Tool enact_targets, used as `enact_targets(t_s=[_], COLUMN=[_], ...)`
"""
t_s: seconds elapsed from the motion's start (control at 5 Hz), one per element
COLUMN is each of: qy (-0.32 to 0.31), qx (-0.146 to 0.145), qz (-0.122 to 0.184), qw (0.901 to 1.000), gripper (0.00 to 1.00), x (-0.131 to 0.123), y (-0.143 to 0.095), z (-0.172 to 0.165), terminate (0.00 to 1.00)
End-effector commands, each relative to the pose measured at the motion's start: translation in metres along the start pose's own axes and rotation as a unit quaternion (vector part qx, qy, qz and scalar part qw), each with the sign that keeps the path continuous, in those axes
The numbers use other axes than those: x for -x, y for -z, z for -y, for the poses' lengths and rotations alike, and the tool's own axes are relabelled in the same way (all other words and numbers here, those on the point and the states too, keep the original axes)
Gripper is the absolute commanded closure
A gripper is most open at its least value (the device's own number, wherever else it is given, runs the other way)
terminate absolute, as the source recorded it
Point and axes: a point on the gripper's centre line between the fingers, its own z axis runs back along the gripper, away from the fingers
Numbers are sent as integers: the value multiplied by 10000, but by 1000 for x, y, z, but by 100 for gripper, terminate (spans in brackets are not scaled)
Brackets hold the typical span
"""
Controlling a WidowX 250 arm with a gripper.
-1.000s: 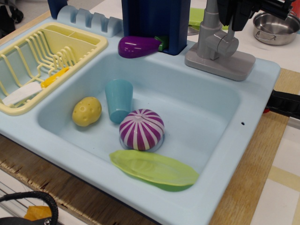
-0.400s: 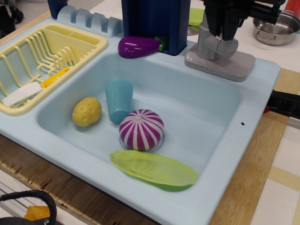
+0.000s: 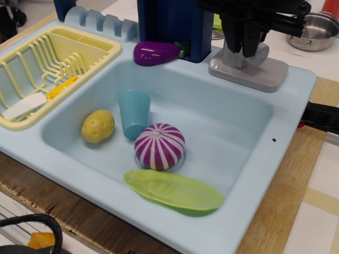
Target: Turn lever vertical to-front
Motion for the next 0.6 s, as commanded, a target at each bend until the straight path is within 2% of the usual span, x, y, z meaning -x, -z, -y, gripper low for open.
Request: enact_targets(t_s=[0.0,0.4], qy=[63,-69], qx=[315,499], qz=[-1389,-1573], qw=[9898,9863], gripper=[100,100], x=[37,54], y=[36,50], z=[-6,-8], terminate=[0,0])
